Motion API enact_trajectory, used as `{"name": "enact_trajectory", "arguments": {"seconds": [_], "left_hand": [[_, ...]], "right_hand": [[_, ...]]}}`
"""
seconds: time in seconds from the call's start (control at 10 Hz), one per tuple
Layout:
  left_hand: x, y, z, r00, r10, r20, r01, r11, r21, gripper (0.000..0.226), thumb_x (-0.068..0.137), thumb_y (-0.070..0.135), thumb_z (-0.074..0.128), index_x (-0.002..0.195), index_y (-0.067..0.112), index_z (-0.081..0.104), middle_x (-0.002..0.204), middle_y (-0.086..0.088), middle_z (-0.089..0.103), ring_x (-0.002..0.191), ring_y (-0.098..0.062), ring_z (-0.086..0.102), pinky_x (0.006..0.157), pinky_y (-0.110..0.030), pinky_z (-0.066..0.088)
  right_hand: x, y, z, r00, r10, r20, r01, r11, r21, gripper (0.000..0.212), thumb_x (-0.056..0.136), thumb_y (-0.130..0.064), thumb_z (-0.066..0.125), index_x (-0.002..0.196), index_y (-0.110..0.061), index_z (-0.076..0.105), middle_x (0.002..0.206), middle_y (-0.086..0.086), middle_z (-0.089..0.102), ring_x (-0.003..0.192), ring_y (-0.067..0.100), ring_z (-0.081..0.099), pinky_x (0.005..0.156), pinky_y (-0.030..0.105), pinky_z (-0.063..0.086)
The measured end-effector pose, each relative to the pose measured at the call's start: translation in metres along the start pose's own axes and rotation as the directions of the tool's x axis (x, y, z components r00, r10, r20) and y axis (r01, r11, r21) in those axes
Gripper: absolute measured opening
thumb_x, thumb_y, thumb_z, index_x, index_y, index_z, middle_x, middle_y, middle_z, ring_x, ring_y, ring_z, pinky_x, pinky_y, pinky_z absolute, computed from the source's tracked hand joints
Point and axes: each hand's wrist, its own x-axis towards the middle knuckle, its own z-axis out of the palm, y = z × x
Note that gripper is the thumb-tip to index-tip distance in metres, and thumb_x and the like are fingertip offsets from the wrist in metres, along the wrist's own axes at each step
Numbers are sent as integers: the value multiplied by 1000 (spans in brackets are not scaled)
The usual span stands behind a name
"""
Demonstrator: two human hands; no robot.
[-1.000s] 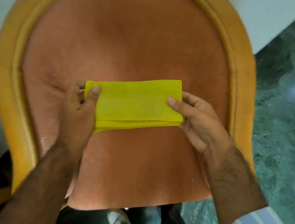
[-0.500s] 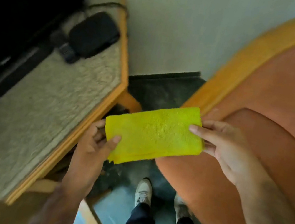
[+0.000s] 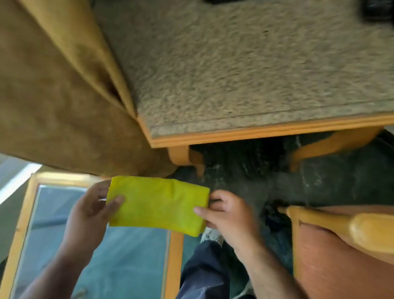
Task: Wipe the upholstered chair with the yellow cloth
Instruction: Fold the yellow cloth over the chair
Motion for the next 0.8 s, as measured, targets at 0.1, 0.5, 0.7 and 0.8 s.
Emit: {"name": "enact_trajectory", "arguments": {"seconds": [0.1,0.5,0.7,0.8], "left_hand": [[26,-65,-24,984,-128,-120,136,989,58,24,83,31,78,102,44,72,99,0,79,83,-23,71,85,-45,59],[104,-184,5,945,-274,-179,322,874,363,21,87,21,80,107,18,74,108,-13,80,94,-34,75,84,-40,56],[98,-188,6,972,-124,-201,234,621,748,61,91,40,74,138,6,55,144,-24,56,138,-42,50,110,-56,45],[80,-181,4,984,66,-168,106,542,834,82,97,48,62,157,1,33,165,-23,37,156,-39,30,125,-59,23]], "right_hand": [[56,51,68,998,60,36,-58,996,-68,22,56,-48,77,73,-35,74,91,8,82,88,28,79,85,56,63],[135,110,119,985,-11,-172,-104,758,-644,22,82,-35,83,85,-16,74,93,8,79,89,29,75,75,42,62],[129,95,111,943,-307,-131,-68,207,-976,75,69,-63,83,118,-13,59,119,11,70,110,29,67,79,38,56],[112,87,112,881,-473,-2,62,119,-991,85,73,-62,80,133,-7,55,137,16,64,129,31,61,98,43,55]]}}
